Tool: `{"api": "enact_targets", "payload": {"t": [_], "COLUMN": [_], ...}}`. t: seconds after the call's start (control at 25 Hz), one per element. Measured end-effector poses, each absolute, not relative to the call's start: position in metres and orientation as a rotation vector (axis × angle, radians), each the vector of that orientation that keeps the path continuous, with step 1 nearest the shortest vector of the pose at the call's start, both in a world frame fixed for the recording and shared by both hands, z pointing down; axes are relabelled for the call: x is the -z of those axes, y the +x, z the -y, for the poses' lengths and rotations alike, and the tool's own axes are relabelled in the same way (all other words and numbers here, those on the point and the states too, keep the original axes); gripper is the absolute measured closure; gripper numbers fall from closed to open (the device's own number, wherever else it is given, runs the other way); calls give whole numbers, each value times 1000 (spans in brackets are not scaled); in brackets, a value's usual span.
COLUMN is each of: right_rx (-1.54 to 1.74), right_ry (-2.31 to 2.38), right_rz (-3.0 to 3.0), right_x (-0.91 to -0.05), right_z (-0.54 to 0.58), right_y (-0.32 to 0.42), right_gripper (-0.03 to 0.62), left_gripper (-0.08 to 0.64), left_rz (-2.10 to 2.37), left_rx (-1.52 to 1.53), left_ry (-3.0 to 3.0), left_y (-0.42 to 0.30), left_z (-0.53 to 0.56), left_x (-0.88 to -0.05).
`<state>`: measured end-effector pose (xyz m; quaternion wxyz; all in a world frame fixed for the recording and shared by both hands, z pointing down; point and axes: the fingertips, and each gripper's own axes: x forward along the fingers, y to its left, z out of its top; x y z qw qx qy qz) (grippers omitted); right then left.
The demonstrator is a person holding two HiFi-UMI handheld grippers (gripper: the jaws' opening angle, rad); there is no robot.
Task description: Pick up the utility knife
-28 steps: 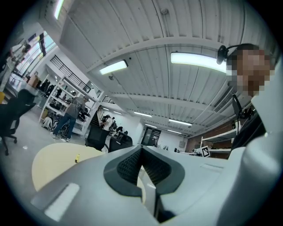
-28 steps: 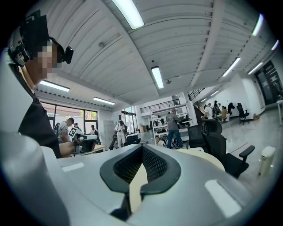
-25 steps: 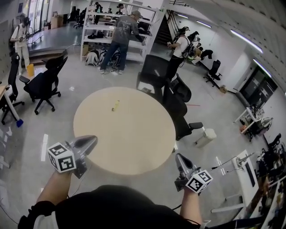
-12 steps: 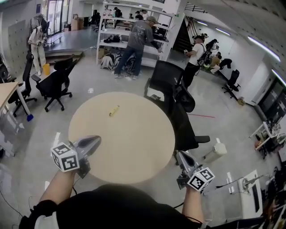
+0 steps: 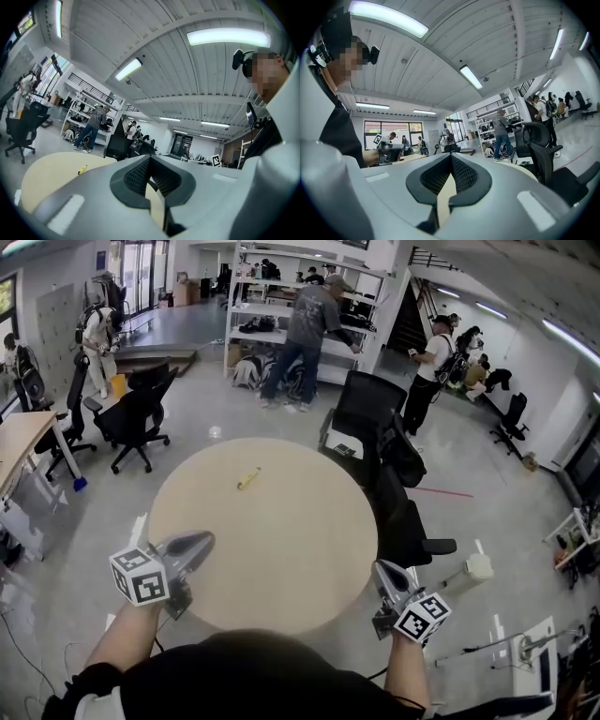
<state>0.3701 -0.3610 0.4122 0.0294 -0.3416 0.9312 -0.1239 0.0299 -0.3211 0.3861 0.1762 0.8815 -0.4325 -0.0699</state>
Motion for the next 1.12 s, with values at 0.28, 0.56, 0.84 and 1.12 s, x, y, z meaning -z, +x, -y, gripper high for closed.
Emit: {"api": "enact_targets", "payload": {"t": [0.28,0.56,0.84,1.12], "right_rx": [359,349,396,379], "right_ry": [-1130,-1242,-1269,-1181], "right_rz": [-2873,-2807,-2805,-2909], "right_x": [-409,-387,-392,-412], "right_z": [399,444,480,518], "right_y": [331,259,210,238], "right_gripper": [578,577,578,577], "left_gripper": [565,565,565,565], "left_rz": [1150,1057,1037,1169], "left_rx": [242,267,226,238], "left_ry": [2518,2577,2558,2491], "left_y": [-11,-92,-143,-116], "left_z": [369,433,472,486], "left_x": [-398,-392,-415,-426]}}
